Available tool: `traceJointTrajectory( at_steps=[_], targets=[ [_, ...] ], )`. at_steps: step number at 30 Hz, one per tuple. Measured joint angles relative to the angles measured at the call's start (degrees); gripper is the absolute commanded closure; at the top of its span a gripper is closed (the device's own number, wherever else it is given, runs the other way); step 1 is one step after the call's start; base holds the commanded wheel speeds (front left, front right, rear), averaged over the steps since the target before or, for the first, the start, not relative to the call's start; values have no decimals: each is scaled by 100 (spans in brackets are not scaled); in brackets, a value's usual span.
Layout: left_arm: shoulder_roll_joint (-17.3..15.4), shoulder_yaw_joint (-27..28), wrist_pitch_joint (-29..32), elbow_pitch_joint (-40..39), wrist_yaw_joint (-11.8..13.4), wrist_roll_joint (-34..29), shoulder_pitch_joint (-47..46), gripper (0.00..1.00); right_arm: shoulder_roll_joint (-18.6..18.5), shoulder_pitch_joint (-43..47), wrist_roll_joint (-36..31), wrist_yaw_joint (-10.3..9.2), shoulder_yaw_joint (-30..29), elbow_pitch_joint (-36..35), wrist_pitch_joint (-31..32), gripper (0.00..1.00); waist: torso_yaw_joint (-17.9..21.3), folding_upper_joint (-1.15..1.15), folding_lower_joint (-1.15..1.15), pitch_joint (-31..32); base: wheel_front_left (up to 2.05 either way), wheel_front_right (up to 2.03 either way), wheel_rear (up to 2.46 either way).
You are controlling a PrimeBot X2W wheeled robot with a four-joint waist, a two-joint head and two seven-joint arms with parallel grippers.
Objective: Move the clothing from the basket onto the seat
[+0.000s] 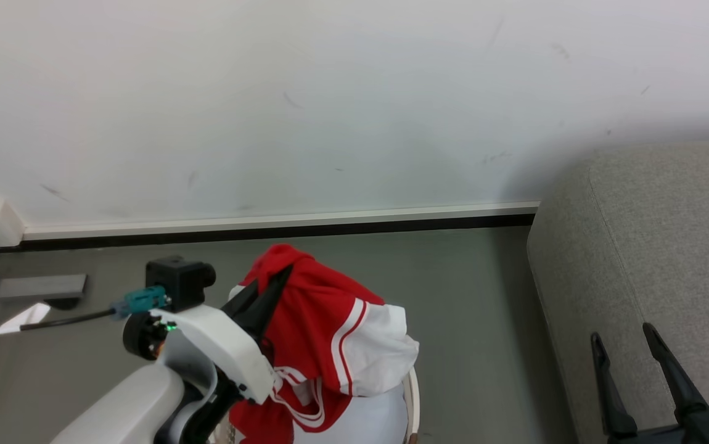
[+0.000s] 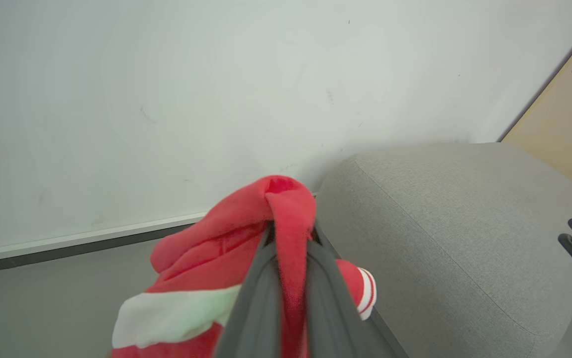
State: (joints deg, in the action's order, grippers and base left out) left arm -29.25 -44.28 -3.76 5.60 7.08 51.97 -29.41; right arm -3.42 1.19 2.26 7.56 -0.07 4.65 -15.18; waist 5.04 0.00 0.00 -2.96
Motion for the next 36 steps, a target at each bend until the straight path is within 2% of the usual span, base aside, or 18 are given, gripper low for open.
traceJointTrajectory(
  at_steps=[7,13,17,28,36],
  targets=[
    [-22,-102,172,-123,-142,-66,-241,100,-466,-366,356,-1,633,-38,0,0,-17,0,0,-19,0,0,0],
    [12,-287,374,-322,-363,-105,-453,100,-1182,-876,1038,0,1872,-81,0,0,-15,0,0,-46,0,0,0],
    [163,-478,477,-421,-511,-165,-593,100,-1639,-1295,1457,0,2610,-4,18,0,-39,0,0,-22,0,0,0],
    [511,-926,711,-627,-783,-330,-843,100,-2557,-2428,2365,0,4277,-125,591,0,-156,0,0,-15,0,0,0],
    [686,-1190,831,-804,-906,-412,-909,100,-3060,-3094,2981,0,5214,-266,993,0,-236,0,0,22,0,0,0]
  ],
)
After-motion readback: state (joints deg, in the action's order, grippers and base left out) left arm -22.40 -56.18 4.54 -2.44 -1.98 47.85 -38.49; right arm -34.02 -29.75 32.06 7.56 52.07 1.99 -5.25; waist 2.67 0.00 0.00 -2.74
